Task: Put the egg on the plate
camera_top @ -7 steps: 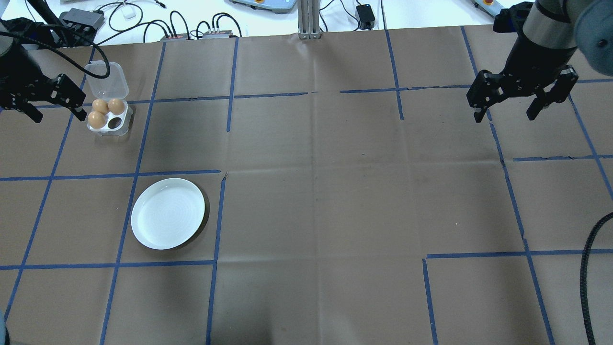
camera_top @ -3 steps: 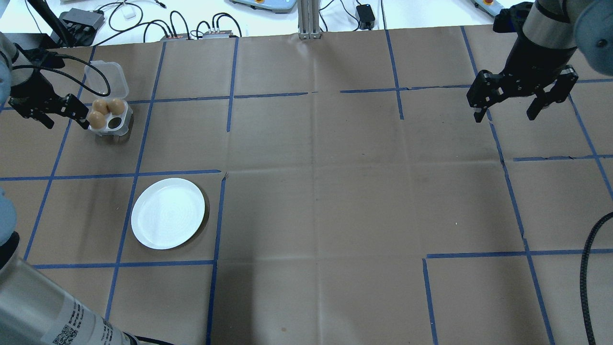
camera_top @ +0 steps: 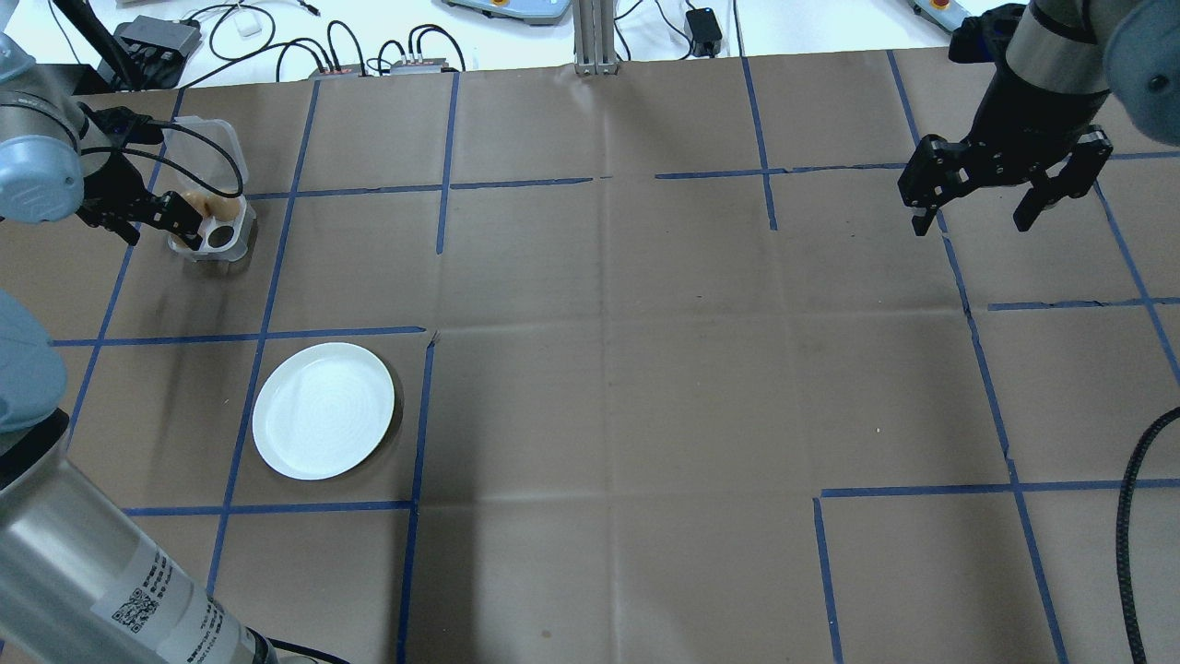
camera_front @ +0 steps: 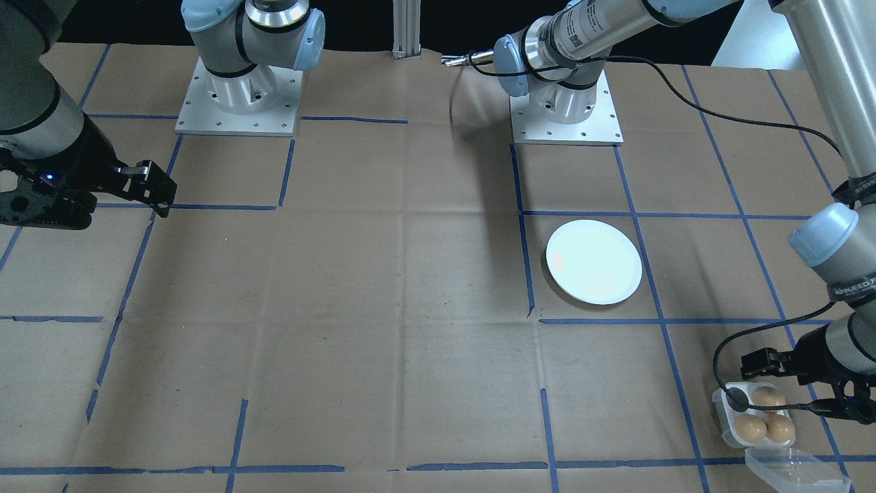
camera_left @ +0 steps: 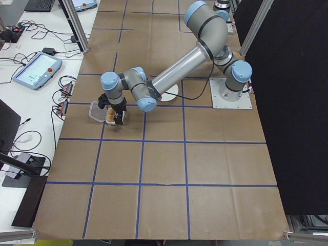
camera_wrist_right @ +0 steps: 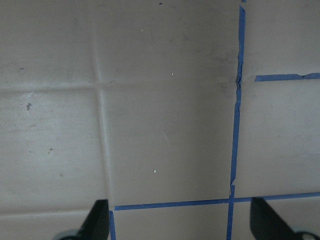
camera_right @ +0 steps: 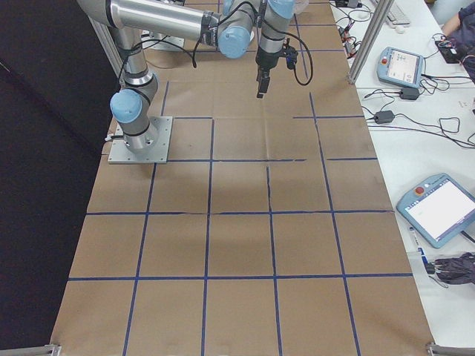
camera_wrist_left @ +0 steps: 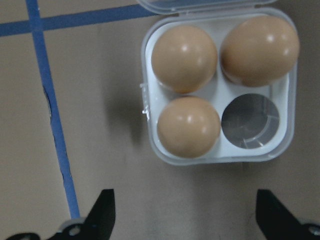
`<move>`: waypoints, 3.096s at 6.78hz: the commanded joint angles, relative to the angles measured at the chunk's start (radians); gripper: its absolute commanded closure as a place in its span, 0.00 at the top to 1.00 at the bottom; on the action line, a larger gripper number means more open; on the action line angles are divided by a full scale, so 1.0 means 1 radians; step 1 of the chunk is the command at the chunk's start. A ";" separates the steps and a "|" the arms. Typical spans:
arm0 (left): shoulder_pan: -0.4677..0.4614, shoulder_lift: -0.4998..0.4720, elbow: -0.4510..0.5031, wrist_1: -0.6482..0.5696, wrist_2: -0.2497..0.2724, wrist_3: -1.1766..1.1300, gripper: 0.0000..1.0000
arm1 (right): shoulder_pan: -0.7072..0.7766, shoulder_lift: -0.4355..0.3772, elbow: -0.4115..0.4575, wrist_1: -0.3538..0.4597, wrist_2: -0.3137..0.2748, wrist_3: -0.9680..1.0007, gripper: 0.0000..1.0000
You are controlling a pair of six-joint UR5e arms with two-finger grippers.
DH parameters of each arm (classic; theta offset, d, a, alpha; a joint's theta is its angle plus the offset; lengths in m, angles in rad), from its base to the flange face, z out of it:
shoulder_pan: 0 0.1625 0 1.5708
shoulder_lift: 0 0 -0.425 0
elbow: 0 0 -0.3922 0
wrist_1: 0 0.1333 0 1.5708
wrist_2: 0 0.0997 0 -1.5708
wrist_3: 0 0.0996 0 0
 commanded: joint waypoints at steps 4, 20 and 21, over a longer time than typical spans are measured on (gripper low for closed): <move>-0.009 -0.045 0.069 0.007 -0.017 -0.002 0.84 | 0.000 0.000 0.000 0.000 0.000 0.000 1.00; -0.015 -0.024 0.084 -0.012 -0.049 -0.048 0.00 | 0.000 0.000 0.000 0.000 0.000 0.000 1.00; -0.012 0.006 0.086 -0.053 -0.059 -0.048 0.00 | 0.000 0.000 0.000 0.000 0.000 0.000 1.00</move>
